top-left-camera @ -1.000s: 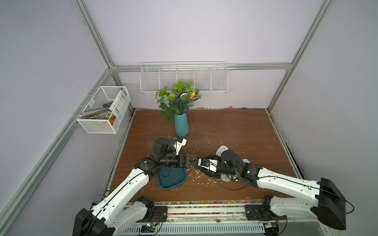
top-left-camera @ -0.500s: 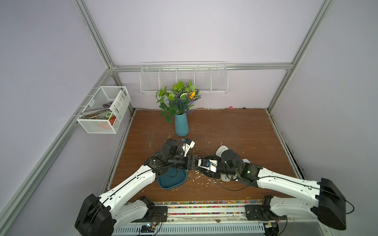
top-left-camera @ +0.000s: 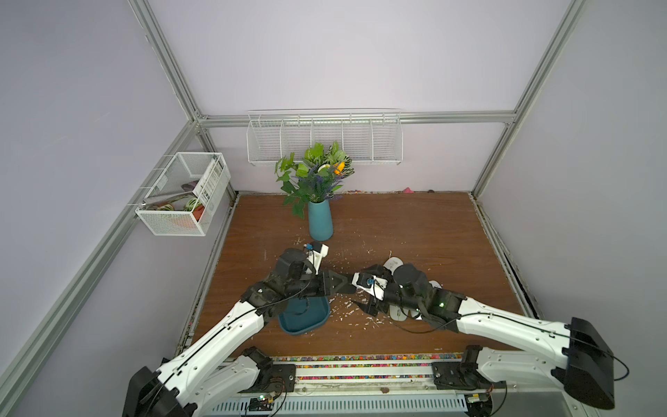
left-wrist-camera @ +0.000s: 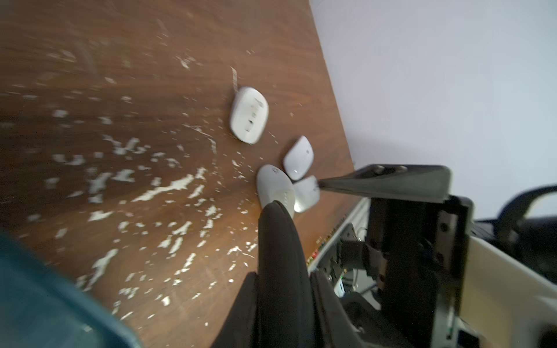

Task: Put the mouse in the storage box
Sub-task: Place the mouse in the storage box.

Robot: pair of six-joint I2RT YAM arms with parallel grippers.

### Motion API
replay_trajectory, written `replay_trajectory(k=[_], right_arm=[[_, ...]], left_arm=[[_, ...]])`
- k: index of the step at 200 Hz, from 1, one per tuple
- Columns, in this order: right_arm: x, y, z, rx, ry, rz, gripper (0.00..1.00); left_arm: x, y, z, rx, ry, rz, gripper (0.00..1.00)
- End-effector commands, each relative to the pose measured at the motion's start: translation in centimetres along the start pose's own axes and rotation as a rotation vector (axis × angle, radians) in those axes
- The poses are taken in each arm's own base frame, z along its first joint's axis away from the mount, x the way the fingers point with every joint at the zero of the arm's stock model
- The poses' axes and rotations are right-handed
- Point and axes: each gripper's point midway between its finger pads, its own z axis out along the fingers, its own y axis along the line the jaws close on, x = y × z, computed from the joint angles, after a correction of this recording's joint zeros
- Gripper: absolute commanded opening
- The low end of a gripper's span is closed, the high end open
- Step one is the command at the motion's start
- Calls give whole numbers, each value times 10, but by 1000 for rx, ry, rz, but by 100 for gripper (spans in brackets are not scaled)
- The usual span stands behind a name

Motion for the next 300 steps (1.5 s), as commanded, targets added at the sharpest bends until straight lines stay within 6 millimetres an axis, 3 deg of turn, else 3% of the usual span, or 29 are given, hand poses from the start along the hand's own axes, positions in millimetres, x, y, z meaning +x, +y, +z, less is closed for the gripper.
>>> replay_trajectory(k=[1,26,58,80,102,139,194,243,271,300], right_arm=[[-4,-30,-13,147,-40,99,97],[9,-61,-19,258,-5,213,96],[48,-94,-24,393,62,346,94],[65,-100,-23,446,121,346,93],[74,-92,-15,411,142,362,93],[75,-91,-18,412,129,372,92],[80,-91,-17,423,127,379,92],[81,-91,-17,428,127,379,92],[82,-92,-17,429,130,379,91],[82,-92,-18,434,124,380,91]], left_arm=[[-28,56,-37,-279,-191,-121,0],[-29,107,-64,-495,-276,-229,0],[-25,142,-64,-623,-286,-269,0],[-29,149,-49,-612,-274,-269,0],[-35,153,-33,-584,-268,-267,0],[-40,167,-10,-591,-230,-262,0],[-51,167,24,-509,-184,-242,0],[-55,146,52,-359,-95,-184,0],[-57,136,59,-303,-61,-142,0],[-59,138,57,-327,-59,-124,0]])
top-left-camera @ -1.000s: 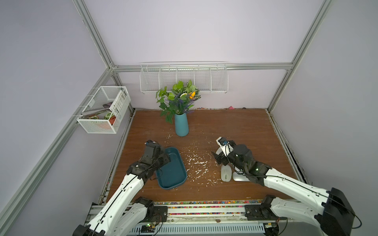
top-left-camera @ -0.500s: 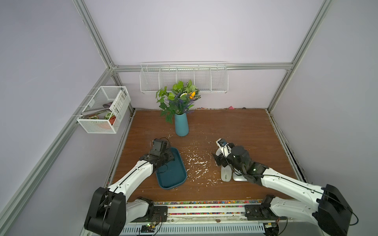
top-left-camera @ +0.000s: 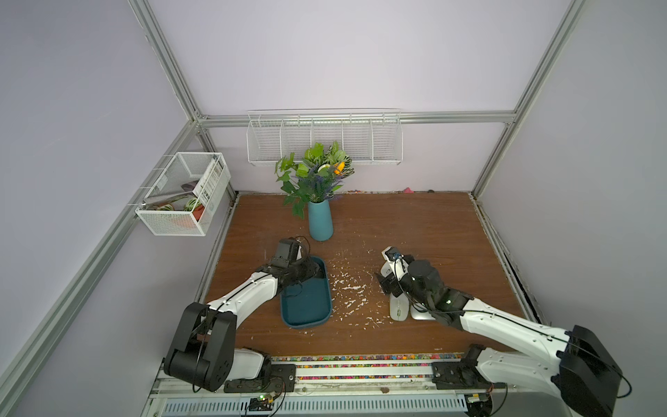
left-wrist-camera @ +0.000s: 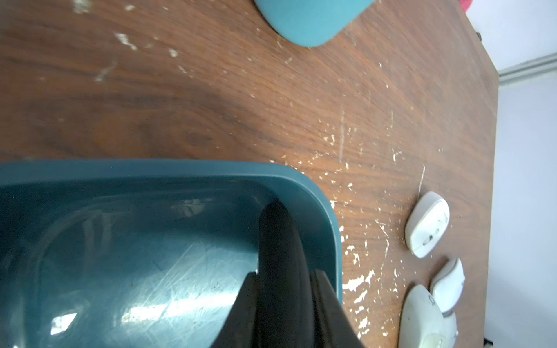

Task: Put the mouse in the storage box
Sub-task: Place the mouse in the storage box.

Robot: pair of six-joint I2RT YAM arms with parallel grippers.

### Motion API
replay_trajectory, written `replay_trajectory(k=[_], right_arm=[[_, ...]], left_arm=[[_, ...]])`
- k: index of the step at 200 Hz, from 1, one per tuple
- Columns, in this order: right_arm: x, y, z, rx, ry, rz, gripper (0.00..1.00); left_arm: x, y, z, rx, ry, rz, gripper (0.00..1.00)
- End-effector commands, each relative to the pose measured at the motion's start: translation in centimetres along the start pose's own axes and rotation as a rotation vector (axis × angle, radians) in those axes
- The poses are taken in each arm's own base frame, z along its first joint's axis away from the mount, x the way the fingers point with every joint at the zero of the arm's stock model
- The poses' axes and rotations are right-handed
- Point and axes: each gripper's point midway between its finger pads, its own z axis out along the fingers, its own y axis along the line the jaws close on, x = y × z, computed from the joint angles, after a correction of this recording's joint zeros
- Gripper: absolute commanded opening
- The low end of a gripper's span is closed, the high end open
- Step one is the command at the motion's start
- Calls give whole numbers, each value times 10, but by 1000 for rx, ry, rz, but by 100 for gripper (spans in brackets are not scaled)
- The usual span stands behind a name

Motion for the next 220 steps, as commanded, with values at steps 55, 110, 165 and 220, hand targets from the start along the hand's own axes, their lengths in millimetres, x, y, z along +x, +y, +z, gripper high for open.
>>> replay_trajectory(k=[55,110,165,220], right_arm=[[-3,-8,-4,34,-40,29,91],[-3,-6,-2,31,-30,27,90],[-3,-7,0,34,-22,29,90],[-3,-11,0,59,-18,37,91]], left_arm=[[-16,-3,6,-7,22,25,0],[-21,28,2,-174,27,-29,60],[-31,52,-17,-350,-5,-53,73],[-41,30,-49,-298,-58,-28,73]])
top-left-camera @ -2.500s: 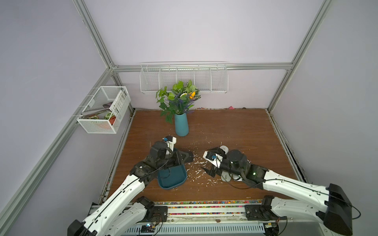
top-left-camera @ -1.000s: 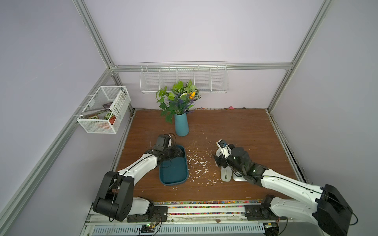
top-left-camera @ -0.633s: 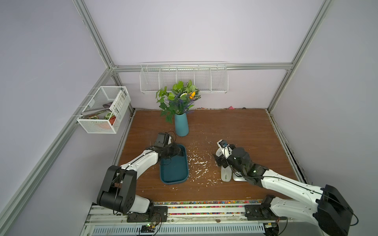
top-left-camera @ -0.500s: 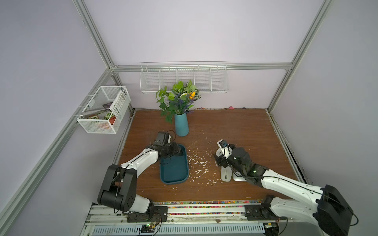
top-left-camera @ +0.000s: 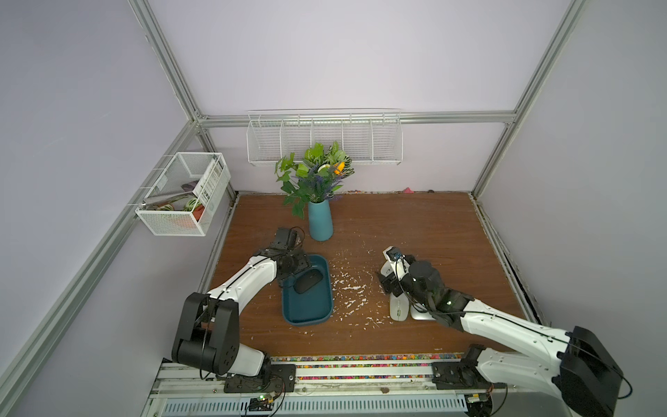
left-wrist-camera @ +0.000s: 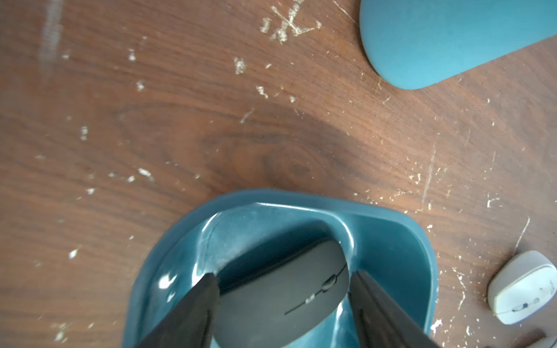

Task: Put the mouse in the storage box
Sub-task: Place the mouse in the storage box.

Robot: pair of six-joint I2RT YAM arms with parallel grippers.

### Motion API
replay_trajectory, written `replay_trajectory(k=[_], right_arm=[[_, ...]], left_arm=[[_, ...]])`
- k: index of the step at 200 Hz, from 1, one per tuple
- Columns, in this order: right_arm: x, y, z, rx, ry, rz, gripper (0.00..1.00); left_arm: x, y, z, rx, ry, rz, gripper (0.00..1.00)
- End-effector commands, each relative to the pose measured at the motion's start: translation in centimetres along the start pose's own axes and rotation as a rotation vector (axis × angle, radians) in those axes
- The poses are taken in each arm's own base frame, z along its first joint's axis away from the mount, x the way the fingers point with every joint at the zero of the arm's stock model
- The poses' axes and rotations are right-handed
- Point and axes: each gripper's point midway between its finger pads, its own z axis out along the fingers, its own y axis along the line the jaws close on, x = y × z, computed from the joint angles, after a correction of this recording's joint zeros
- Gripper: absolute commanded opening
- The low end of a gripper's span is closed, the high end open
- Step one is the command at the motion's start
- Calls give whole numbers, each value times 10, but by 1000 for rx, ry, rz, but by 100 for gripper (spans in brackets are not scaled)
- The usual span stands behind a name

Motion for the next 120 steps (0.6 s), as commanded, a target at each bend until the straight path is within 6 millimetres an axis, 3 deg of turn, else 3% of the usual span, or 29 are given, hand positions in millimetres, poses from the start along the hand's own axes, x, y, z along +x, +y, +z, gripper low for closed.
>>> replay_trajectory(k=[1,38,67,120], right_arm=[[-3,-7,1,37,-2,29,91],[0,-13,6,67,25,43,92],[2,-21,10,106,51,59,92],[8,-46,9,214,83,130,95]], left_arm=[[-12,-7,-29,30,-50,14,73],[-13,-25,-74,134,-92,106,73],[-13,-24,-105,155,-154,174,73],[0,-10,-118,167,-236,211,74]])
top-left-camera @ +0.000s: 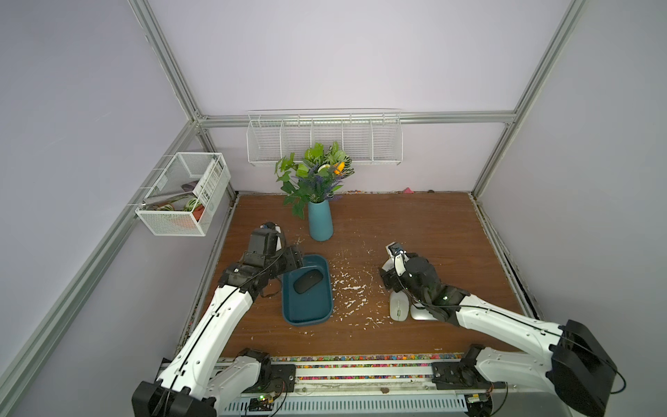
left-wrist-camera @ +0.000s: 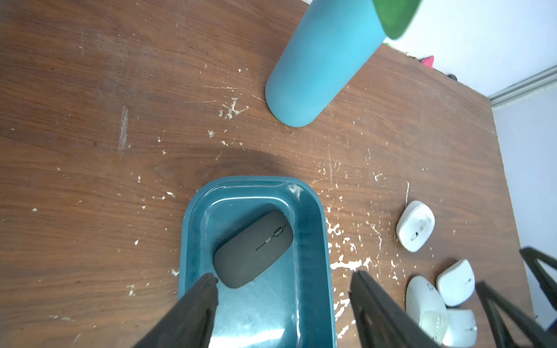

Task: Put the mouse in the storage box
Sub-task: Place the mouse in the storage box, then pick up the mouse from the center of the board.

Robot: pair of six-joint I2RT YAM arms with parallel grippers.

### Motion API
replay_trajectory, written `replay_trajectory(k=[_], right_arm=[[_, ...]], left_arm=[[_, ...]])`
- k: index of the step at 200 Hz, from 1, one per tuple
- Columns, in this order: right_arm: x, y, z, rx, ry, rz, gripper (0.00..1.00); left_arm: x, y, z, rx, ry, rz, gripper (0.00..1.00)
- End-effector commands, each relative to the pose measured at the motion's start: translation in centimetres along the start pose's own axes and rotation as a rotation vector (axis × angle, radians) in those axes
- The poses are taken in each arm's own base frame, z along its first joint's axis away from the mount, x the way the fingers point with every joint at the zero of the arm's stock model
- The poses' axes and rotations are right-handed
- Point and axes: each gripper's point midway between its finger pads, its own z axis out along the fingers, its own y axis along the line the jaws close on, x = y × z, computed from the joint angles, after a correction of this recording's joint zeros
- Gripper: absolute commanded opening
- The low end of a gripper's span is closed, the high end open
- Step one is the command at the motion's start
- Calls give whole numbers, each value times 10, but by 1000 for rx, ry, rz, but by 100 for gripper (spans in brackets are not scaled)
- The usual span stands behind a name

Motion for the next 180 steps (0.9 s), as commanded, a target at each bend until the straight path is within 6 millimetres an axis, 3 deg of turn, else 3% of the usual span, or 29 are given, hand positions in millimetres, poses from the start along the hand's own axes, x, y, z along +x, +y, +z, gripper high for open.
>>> replay_trajectory(k=[1,44,74,105,180], right_arm=[[-4,-20,2,87,18,68,95],[20,-74,10,304,203,245,98],[42,-97,16,401,361,340,98],[55,-103,10,442,439,470,98],[88,-86,11,492,612,764,98]], left_arm=[[12,10,0,-21,7,32,74],[8,12,-6,-32,-24,28,74],[7,11,-9,-26,-36,26,74],[7,13,-8,-39,-35,24,74],[8,15,-7,-50,-31,21,74]])
